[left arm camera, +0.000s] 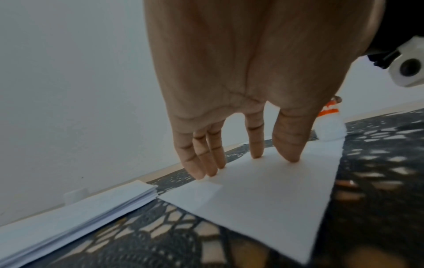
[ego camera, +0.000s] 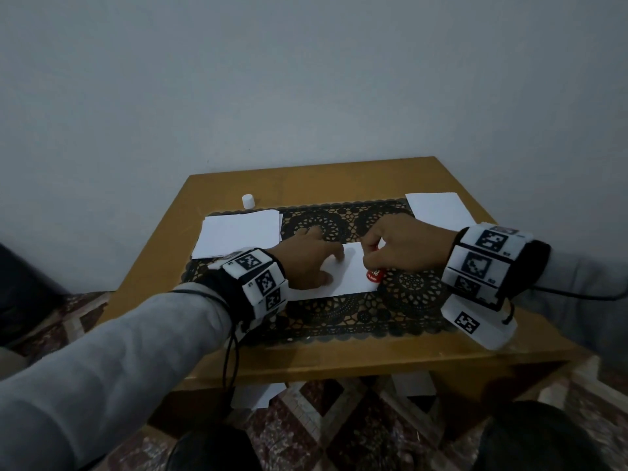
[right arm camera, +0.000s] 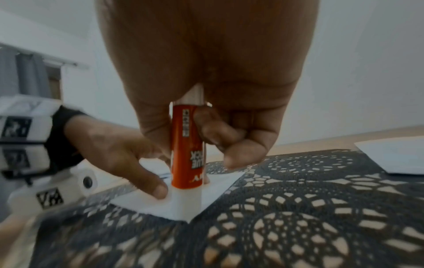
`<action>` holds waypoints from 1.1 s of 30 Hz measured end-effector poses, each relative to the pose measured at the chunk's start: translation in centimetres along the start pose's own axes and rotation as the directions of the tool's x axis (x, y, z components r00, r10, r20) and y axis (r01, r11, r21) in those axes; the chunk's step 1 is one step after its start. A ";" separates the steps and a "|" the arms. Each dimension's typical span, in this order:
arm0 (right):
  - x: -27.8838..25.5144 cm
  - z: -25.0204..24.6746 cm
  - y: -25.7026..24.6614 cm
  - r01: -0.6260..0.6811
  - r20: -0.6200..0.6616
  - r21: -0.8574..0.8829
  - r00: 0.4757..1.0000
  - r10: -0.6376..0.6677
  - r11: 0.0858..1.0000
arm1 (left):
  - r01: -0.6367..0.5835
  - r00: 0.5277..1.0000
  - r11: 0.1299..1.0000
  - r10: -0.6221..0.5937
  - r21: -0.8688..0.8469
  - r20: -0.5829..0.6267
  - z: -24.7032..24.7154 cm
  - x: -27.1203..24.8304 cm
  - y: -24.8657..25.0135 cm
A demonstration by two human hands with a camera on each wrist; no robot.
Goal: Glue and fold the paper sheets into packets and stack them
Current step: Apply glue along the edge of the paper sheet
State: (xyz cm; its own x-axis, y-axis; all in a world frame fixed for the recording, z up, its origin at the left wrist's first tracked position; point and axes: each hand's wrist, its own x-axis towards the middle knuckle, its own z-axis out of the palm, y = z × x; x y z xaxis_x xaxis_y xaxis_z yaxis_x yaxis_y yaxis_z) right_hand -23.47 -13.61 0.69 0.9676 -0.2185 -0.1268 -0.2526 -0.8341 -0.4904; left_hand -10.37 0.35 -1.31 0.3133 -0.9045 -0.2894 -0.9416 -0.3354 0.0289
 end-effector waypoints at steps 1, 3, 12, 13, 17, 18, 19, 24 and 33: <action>0.0 -0.4 0.0 -0.012 0.023 0.030 1.000 0.012 0.999 | 0.015 1.000 1.000 -0.015 -0.016 0.004 -0.1 0.3 -0.1; -0.3 -1.5 -0.2 -0.018 0.066 0.059 0.998 0.014 0.998 | 0.047 0.998 0.998 -0.046 -0.032 0.032 -0.3 0.9 -0.4; -0.3 -5.4 1.1 -0.005 0.009 0.071 1.000 0.004 0.997 | 0.145 0.986 0.988 -0.141 -0.045 0.084 -1.2 2.0 -1.9; -0.3 -5.5 1.3 -0.009 0.001 0.068 1.000 0.009 0.998 | 0.136 0.988 0.989 -0.131 -0.056 0.084 -1.3 2.0 -1.8; -0.6 -5.6 1.6 -0.006 -0.003 0.066 1.000 0.007 0.998 | 0.104 0.993 0.984 -0.095 -0.144 0.067 -1.5 1.8 -1.6; -0.7 -5.5 1.6 -0.006 0.001 0.066 1.000 0.006 0.998 | 0.097 0.994 0.981 -0.088 -0.171 0.060 -1.5 1.7 -1.5; -0.7 -5.4 1.7 -0.007 0.005 0.066 1.000 0.007 0.998 | 0.086 0.996 0.979 -0.078 -0.186 0.049 -1.6 1.6 -1.4; -0.7 -5.2 1.9 -0.001 -0.004 0.047 1.000 0.001 0.999 | 0.087 0.996 0.953 -0.088 -0.291 0.008 -2.2 0.9 -1.4; -0.4 -4.8 1.4 0.003 -0.042 0.029 0.999 -0.002 1.000 | -0.058 0.995 0.799 -0.001 -0.598 -0.098 -2.7 -1.7 -2.0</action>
State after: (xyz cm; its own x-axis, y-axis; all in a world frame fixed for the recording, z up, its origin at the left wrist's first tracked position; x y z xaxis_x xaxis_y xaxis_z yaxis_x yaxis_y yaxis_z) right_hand -24.23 -17.17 4.19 0.9671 -0.2379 -0.0900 -0.2496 -0.8199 -0.5152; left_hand -8.72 1.84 1.67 0.3246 -0.9256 -0.1946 -0.6968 -0.3731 0.6125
